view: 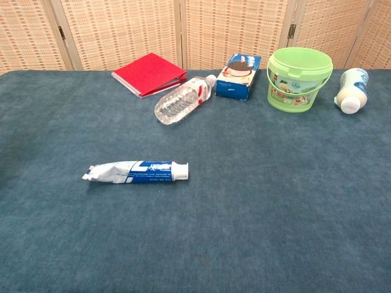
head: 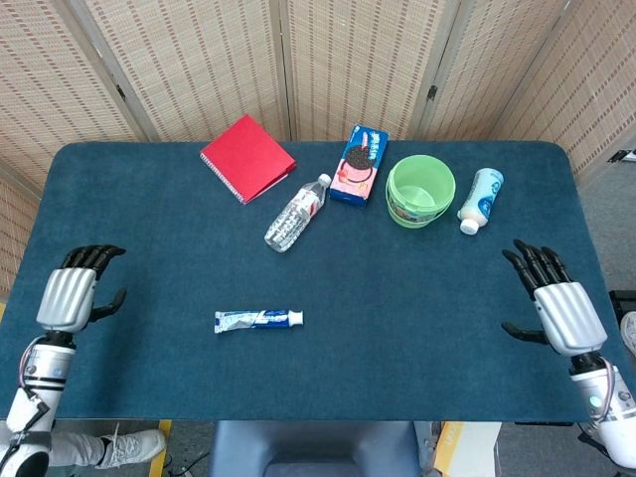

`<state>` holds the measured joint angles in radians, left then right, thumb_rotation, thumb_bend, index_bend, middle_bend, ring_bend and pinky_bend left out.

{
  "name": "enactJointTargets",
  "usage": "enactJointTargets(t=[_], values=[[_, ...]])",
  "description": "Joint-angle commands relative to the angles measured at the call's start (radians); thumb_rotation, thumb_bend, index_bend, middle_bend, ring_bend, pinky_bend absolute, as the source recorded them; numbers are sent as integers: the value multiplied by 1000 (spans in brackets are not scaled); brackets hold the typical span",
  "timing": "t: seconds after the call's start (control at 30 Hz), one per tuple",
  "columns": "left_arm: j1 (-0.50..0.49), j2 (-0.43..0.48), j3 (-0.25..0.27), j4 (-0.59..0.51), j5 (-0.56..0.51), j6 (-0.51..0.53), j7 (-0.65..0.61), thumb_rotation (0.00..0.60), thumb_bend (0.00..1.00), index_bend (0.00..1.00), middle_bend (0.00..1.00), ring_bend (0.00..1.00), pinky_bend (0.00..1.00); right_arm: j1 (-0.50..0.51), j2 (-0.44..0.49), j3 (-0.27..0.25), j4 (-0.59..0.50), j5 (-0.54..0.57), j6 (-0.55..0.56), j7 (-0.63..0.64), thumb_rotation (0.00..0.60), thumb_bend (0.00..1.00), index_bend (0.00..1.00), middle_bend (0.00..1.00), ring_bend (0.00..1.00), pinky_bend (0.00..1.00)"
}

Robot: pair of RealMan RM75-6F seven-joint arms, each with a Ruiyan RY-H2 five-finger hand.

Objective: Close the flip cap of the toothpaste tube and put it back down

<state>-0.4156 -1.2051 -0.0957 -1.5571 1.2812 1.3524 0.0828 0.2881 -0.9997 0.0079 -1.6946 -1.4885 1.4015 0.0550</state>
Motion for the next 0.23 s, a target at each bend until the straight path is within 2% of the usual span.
enactJointTargets(t=[0.03,0.23], values=[[47,21,22,-27,28,52,3,600,394,264,266,212,192,-47,-9,-16,19,-11,47,4,600,0,0,0,0,0],[121,0,41,-46,73,149,16,600,394,272,271,219,192,-106,-51,-27,48,-36,108,11,600,0,0,0,0,0]])
